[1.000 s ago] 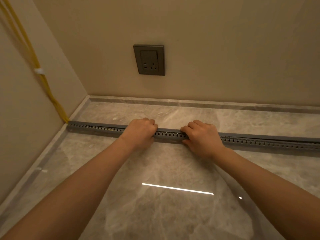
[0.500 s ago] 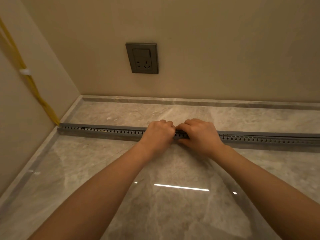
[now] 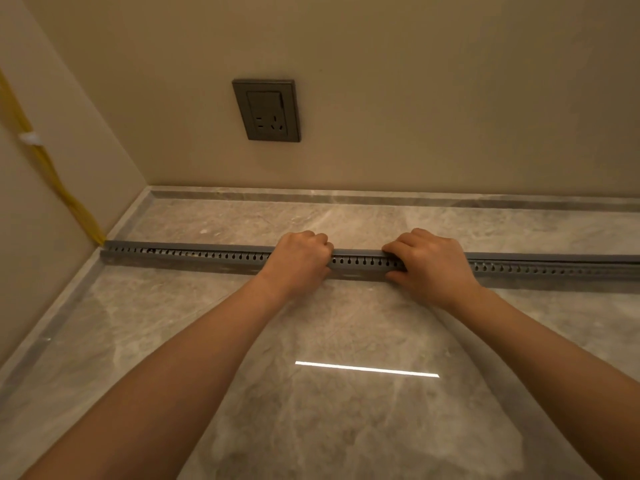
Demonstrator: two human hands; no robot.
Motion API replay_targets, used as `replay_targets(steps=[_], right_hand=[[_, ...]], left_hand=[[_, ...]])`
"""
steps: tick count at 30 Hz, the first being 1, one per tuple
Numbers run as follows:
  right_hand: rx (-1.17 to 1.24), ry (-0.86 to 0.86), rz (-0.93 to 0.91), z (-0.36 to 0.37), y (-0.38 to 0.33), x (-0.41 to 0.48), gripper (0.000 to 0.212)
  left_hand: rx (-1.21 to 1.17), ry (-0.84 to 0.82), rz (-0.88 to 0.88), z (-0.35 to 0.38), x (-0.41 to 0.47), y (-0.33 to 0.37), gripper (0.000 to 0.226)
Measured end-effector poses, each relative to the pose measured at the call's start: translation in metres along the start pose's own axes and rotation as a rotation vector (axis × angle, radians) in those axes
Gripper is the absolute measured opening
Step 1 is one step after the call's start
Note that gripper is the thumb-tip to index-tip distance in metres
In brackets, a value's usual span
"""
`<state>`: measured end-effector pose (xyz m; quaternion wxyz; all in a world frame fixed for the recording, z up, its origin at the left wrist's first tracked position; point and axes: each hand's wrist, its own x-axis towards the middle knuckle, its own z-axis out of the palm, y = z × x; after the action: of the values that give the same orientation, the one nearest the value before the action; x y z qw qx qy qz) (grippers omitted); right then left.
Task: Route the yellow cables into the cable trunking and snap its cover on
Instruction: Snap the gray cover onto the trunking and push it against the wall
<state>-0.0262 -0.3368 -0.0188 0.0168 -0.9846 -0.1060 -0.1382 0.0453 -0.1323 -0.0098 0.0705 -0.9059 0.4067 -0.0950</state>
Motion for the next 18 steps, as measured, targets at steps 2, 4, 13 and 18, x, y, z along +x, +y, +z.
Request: replay_targets(steps=[2, 4, 13, 18], right_hand=[[-0.011, -0.016, -0.013, -0.001, 0.003, 0.002, 0.032], [-0.002, -0.032, -0.029, -0.002, 0.005, 0.005, 0.03], [0.086, -0.017, -0.112, -0.002, 0.015, 0.01, 0.028], [0.135, 0.019, -0.163, -0.004, 0.018, 0.007, 0.027]], left_hand=[[-0.012, 0.005, 0.001, 0.0, -0.001, 0.0, 0.026], [-0.026, 0.001, -0.013, -0.001, -0.002, 0.002, 0.027], [-0.066, -0.066, -0.21, -0.013, 0.001, 0.018, 0.023], [-0.179, -0.048, -0.304, -0.016, 0.007, 0.045, 0.026]])
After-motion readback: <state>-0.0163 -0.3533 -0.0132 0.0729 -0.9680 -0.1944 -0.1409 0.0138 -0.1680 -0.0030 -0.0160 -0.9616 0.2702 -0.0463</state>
